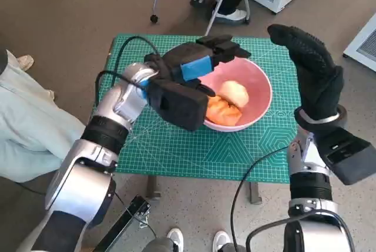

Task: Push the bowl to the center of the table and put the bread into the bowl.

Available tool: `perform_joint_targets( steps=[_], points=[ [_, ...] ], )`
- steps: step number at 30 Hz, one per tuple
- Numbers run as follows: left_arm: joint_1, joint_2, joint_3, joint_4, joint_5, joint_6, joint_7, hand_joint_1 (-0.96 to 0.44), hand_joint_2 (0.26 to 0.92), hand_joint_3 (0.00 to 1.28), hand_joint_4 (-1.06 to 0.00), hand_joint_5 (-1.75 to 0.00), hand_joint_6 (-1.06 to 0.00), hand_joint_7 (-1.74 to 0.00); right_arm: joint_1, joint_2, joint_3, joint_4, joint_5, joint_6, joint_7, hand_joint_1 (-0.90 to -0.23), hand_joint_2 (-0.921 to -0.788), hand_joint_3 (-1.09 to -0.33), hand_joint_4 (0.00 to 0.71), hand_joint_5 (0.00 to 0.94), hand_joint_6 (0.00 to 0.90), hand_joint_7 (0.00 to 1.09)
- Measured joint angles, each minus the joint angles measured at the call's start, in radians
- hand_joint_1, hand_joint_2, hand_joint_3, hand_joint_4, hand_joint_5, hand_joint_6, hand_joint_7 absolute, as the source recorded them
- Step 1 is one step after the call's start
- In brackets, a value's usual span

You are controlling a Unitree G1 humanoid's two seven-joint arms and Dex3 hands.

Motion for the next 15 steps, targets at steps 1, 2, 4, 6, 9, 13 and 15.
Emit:
perform_joint_targets(
  steps=[1, 2, 4, 6, 9, 13, 15],
  points=[
    [0.005, -0.001, 0.016, 0.008, -0.017, -0.023, 0.011, -0.32, 0.918, 0.07, -0.33, -0.11, -0.3, -0.68, 0.0, 0.0, 0.0, -0.002, 0.001, 0.0, 0.0, -0.575, -0.921, -0.645, 0.35, 0.0, 0.013, 0.79],
    [0.011, -0.001, 0.036, 0.014, -0.038, -0.043, 0.022, -0.33, 0.919, 0.08, -0.37, -0.12, -0.34, -0.67, 0.0, 0.0, 0.0, -0.004, 0.002, 0.001, 0.0, -0.576, -0.921, -0.643, 0.349, 0.0, 0.012, 0.79],
    [0.024, -0.004, 0.079, 0.021, -0.088, -0.082, 0.039, -0.33, 0.92, 0.08, -0.42, -0.13, -0.38, -0.66, 0.001, 0.0, -0.002, -0.01, 0.005, 0.002, 0.0, -0.576, -0.921, -0.641, 0.348, 0.0, 0.01, 0.78],
    [0.037, -0.011, 0.128, 0.027, -0.15, -0.111, 0.043, -0.33, 0.921, 0.09, -0.48, -0.13, -0.43, -0.6, 0.001, 0.0, -0.003, -0.015, 0.008, 0.004, -0.001, -0.575, -0.921, -0.64, 0.348, 0.0, 0.008, 0.78],
    [0.061, -0.032, 0.204, 0.019, -0.251, -0.14, 0.047, -0.33, 0.921, 0.12, -0.53, -0.1, -0.43, -0.5, 0.001, 0.0, -0.007, -0.02, 0.011, 0.009, -0.008, -0.555, -0.921, -0.644, 0.347, 0.0, 0.007, 0.78],
    [0.123, -0.076, 0.302, -0.05, -0.407, -0.161, 0.043, -0.33, 0.921, 0.16, -0.52, -0.07, -0.39, -0.44, -0.002, 0.0, -0.016, -0.023, 0.001, 0.012, -0.046, -0.529, -0.921, -0.666, 0.348, 0.0, 0.01, 0.77],
    [0.17, -0.098, 0.335, -0.117, -0.479, -0.164, 0.034, -0.31, 0.921, 0.2, -0.49, -0.04, -0.32, -0.46, -0.003, 0.0, -0.019, -0.029, -0.029, 0.014, -0.085, -0.517, -0.921, -0.684, 0.349, 0.001, 0.017, 0.77]
  ],
)
